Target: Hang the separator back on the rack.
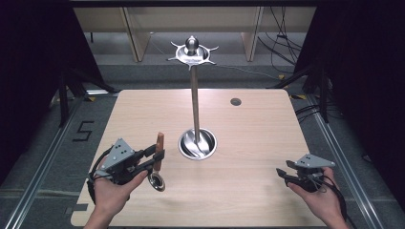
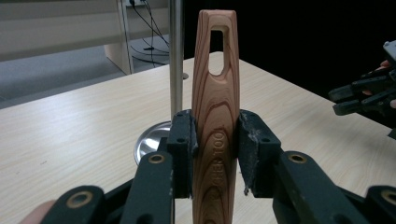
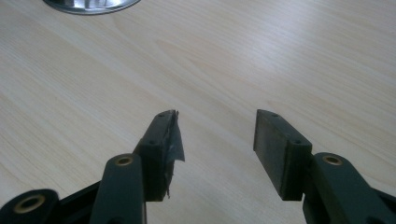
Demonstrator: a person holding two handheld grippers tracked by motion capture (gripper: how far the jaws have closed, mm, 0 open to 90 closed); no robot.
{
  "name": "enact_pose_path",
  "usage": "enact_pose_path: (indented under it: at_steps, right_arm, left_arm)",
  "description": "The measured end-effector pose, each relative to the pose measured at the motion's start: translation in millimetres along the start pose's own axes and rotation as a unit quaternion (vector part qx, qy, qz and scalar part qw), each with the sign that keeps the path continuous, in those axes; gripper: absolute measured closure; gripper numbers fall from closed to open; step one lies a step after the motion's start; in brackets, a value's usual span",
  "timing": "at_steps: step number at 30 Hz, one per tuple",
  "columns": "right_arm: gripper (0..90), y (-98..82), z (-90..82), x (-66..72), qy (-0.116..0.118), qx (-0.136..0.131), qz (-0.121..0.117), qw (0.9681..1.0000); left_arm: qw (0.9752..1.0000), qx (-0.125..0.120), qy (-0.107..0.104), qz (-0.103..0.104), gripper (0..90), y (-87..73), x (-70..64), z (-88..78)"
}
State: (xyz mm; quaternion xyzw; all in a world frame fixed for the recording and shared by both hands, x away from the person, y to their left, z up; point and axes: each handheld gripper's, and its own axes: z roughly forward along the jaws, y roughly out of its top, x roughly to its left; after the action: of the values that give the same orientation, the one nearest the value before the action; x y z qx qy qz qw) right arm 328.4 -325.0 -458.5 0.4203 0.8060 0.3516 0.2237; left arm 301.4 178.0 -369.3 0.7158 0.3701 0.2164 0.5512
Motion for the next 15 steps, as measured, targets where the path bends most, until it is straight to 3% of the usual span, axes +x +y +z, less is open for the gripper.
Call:
enact_pose_path:
  at_steps: [9,13,15]
  right_arm:
    - [49.9,0.2,-0.1,-1.1,-0.005,-0.008,-0.008,0.9999]
    - [50.0,0.2,-1.0,2.0,-0.003,-0.005,0.01,0.9999]
    - [49.9,0.2,-0.8,1.7,-0.003,-0.006,0.008,0.9999]
  left_arm:
    - [0.9997,-0.018,-0.001,0.015,67.3,10.1,0.2,-7.7]
    - [0.9996,-0.023,-0.004,0.017,67.3,11.3,-1.1,-8.6]
    - [0.9996,-0.023,-0.002,0.018,67.4,11.8,-1.1,-9.0]
